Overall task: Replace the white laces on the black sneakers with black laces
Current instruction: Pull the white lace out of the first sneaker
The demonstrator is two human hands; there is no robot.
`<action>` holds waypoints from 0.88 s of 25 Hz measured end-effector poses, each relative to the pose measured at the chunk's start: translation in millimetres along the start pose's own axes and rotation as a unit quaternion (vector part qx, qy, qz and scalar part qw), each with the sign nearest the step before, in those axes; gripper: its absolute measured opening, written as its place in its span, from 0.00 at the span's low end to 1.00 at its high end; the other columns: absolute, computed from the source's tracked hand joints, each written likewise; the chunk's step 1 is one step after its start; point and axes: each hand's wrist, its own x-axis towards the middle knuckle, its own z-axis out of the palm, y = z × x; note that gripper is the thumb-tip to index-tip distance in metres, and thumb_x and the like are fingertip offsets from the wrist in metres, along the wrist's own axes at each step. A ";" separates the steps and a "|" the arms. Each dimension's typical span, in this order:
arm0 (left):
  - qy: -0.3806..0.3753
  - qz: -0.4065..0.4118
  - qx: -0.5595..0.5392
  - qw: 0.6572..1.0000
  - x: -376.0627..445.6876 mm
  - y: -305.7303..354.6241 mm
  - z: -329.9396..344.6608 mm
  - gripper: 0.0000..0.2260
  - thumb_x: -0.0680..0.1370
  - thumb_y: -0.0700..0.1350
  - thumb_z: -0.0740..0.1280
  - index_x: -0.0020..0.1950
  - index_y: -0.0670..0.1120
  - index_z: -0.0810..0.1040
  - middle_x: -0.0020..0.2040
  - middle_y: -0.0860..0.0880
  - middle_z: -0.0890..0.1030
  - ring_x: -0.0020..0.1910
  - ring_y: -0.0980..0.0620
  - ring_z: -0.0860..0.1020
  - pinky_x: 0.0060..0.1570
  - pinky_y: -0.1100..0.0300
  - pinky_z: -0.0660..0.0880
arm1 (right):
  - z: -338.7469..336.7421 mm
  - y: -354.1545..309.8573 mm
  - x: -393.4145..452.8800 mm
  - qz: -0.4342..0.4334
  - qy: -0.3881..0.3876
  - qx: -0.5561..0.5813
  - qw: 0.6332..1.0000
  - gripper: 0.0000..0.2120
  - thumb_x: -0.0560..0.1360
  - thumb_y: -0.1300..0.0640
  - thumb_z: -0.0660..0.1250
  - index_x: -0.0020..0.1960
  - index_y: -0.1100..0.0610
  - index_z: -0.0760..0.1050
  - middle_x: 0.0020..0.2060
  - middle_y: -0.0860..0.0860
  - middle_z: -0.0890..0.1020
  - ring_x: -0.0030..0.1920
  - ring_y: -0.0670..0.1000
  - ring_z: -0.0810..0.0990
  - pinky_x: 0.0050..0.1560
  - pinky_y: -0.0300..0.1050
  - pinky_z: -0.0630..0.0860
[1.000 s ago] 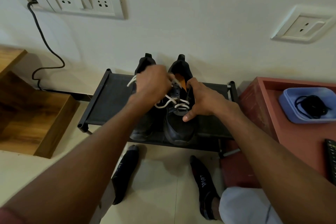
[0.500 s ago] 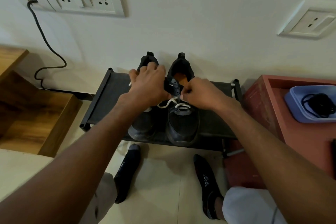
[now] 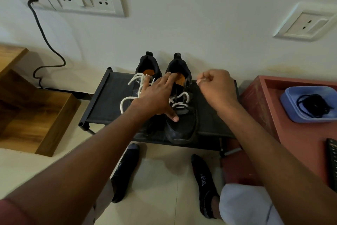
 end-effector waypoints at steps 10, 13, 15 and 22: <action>0.008 -0.017 0.002 1.000 2.9 -4.0 6.9 0.69 0.56 0.71 0.80 0.84 0.53 0.41 0.86 0.46 0.47 0.84 0.45 0.49 0.75 0.34 0.32 | 37.1 -8.3 12.2 -0.173 -0.134 -0.263 0.940 0.06 0.76 0.48 0.77 0.48 0.50 0.87 0.54 0.49 0.78 0.52 0.51 0.79 0.51 0.53 0.82; 0.009 -0.016 -0.002 1.000 4.9 -2.6 5.9 0.68 0.57 0.71 0.80 0.84 0.53 0.44 0.86 0.46 0.49 0.84 0.45 0.50 0.75 0.34 0.31 | 16.2 -13.2 16.7 -0.086 0.025 -0.073 0.993 0.04 0.78 0.53 0.75 0.45 0.50 0.87 0.52 0.49 0.81 0.47 0.48 0.81 0.43 0.44 0.79; 0.012 -0.019 0.007 1.000 5.0 -3.0 4.4 0.67 0.58 0.71 0.80 0.84 0.52 0.44 0.86 0.46 0.48 0.84 0.44 0.51 0.75 0.34 0.32 | 4.6 -18.5 6.3 -0.119 0.109 -0.006 0.987 0.04 0.81 0.56 0.71 0.49 0.54 0.84 0.56 0.50 0.77 0.52 0.48 0.76 0.46 0.43 0.75; 0.018 -0.019 0.010 1.000 7.0 -2.0 10.2 0.68 0.57 0.71 0.81 0.84 0.52 0.44 0.86 0.47 0.49 0.84 0.44 0.52 0.75 0.32 0.34 | 27.0 -6.6 0.6 -0.218 -0.150 -0.334 0.905 0.15 0.78 0.43 0.73 0.62 0.49 0.83 0.79 0.48 0.63 0.76 0.57 0.62 0.70 0.62 0.69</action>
